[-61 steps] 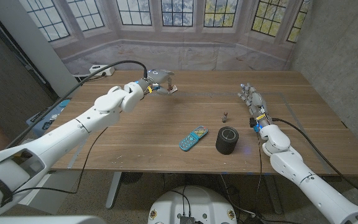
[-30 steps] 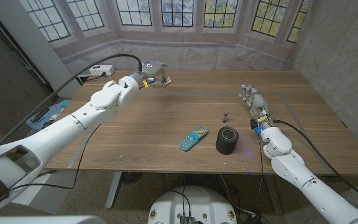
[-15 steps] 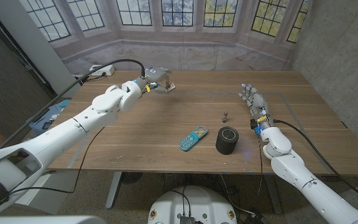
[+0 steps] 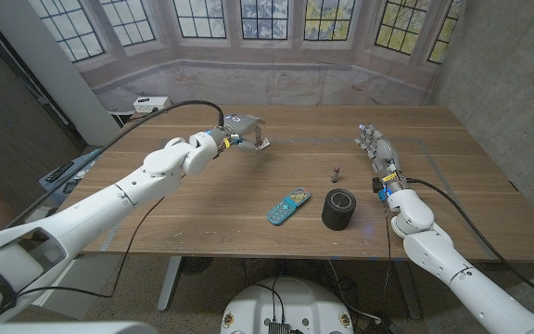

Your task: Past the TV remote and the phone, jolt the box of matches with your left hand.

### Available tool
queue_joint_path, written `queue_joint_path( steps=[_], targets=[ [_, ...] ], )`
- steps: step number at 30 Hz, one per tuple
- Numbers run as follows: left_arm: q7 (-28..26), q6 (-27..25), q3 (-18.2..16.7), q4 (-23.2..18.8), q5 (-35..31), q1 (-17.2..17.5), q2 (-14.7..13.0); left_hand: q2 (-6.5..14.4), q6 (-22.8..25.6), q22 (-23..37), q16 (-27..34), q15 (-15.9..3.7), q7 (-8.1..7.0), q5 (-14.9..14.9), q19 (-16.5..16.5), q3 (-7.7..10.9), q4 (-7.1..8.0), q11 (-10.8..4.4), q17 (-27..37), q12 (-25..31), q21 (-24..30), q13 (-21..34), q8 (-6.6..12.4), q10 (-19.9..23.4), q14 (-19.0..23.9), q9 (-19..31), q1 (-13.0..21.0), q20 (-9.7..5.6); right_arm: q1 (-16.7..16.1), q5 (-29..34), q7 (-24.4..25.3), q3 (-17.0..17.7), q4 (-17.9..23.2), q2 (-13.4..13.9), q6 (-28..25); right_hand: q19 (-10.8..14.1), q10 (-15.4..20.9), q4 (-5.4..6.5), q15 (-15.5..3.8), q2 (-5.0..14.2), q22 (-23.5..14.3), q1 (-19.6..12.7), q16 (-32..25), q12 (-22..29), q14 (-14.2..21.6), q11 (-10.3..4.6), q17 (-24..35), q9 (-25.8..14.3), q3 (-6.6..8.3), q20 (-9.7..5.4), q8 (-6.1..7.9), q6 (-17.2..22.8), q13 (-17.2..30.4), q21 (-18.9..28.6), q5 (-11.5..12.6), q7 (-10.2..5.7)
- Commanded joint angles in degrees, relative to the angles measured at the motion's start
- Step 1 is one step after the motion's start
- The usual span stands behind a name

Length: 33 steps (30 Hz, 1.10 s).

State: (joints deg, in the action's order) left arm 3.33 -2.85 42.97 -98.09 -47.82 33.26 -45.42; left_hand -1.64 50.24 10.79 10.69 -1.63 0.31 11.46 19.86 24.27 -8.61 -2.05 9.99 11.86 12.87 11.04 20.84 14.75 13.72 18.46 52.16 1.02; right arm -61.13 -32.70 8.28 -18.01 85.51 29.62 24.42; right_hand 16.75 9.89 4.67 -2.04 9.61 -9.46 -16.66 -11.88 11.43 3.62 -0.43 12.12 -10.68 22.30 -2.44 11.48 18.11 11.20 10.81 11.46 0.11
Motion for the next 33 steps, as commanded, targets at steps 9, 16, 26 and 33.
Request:
queue_joint_path(
  steps=[9,16,26,33],
  targets=[
    [1.7,3.8,1.7,-0.2,2.6,0.6,2.1,3.0,0.2,0.1,0.0,0.01,0.27,0.3,0.0,0.37,-0.08,0.19,0.3,-0.1,0.1,0.2,0.09,0.3,0.4,0.3,2.5,-0.12,-0.1,0.5,0.7,0.3,0.4,0.2,0.2,0.6,0.4,-0.32,-1.56,-0.28,-0.2,0.3,-0.2,0.0,0.5,-0.30,0.1,-0.1,0.42,-3.21,-0.17,0.7,0.0,0.2,0.0,-0.03],
    [2.2,5.0,2.3,-0.7,2.8,1.0,2.3,3.2,0.3,0.1,0.0,0.02,0.26,0.4,0.0,0.50,-0.14,0.07,0.3,-0.1,0.0,0.2,0.17,0.2,0.4,0.4,2.5,-0.09,-0.1,0.8,1.0,0.5,0.3,0.1,0.5,0.7,0.3,-0.21,-2.08,-0.05,-0.2,0.3,-0.2,-0.1,0.6,-0.68,0.2,-0.1,0.62,-3.46,-0.26,0.6,0.0,0.3,0.0,-0.27],
    [2.8,6.3,2.6,-0.7,2.8,1.4,2.4,3.3,0.2,0.1,-0.1,0.13,0.30,0.4,-0.1,0.64,-0.19,0.28,0.3,-0.2,0.0,0.2,0.08,0.2,0.3,0.4,2.6,-0.11,0.1,1.0,1.0,0.3,0.1,-0.3,0.8,1.2,0.3,-0.65,-2.07,-0.31,-0.2,0.0,-0.3,-0.1,1.0,-0.80,0.0,-0.1,0.86,-3.51,-0.95,-1.3,-0.1,0.4,0.0,-1.17],
    [2.9,7.0,2.4,-0.4,3.1,1.5,2.3,3.3,0.1,0.1,-0.1,0.16,0.32,0.4,-0.1,0.72,-0.24,0.29,0.3,-0.2,0.0,0.2,0.04,0.1,0.3,0.5,2.6,-0.12,0.4,1.2,1.1,0.2,0.2,-0.3,0.5,1.6,0.4,-0.93,-2.05,-0.38,-0.2,-0.1,-0.3,-0.2,1.3,-0.79,0.0,0.0,0.94,-3.56,-1.42,-3.0,-0.1,0.5,0.0,-1.68]
  ],
)
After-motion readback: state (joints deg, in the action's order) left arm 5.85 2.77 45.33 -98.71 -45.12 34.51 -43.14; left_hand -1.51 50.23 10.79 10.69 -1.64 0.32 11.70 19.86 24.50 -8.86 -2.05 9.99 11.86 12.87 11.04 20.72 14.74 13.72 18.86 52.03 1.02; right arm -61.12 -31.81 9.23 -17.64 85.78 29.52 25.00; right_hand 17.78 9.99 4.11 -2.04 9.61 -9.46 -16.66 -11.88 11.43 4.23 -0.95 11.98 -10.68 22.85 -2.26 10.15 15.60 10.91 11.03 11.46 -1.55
